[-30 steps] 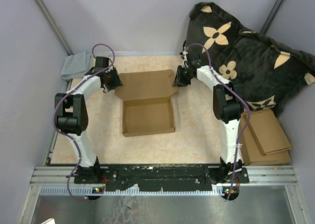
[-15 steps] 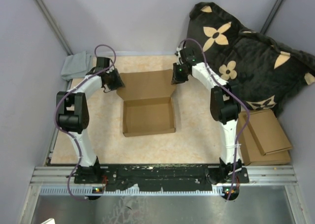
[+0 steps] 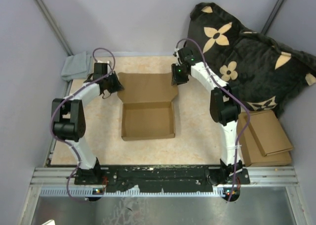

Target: Fold the paper box

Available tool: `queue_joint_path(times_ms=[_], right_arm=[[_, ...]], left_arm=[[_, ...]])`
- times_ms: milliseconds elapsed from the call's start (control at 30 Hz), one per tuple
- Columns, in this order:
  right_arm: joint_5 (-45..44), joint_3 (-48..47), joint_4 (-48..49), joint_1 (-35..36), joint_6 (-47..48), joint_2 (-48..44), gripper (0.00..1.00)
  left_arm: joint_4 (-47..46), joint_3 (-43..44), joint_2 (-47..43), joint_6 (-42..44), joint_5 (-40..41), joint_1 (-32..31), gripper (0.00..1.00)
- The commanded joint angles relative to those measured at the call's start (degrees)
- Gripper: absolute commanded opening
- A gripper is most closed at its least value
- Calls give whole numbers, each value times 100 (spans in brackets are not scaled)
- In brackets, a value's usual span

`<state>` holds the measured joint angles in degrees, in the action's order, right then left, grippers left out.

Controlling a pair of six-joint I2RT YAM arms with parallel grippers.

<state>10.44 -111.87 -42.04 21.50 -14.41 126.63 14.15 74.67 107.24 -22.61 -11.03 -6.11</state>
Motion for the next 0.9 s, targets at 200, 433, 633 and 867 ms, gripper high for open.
queue_joint_path(times_ms=[200, 433, 633, 867], right_arm=[[1001, -2, 313, -404, 214, -692, 35], [1374, 193, 551, -410, 372, -981, 35], [960, 292, 640, -414, 370, -1164, 10], [-25, 1511, 2113, -410, 425, -2052, 0]], left_arm=[[-3225, -1691, -1626, -9, -998, -37, 0], [-4468, -2391, -2076, -42, -1270, -38, 0], [-4873, -2635, -2305, 44, -1323, -81, 1], [-4801, -2693, -2662, 257, -1015, -136, 12]])
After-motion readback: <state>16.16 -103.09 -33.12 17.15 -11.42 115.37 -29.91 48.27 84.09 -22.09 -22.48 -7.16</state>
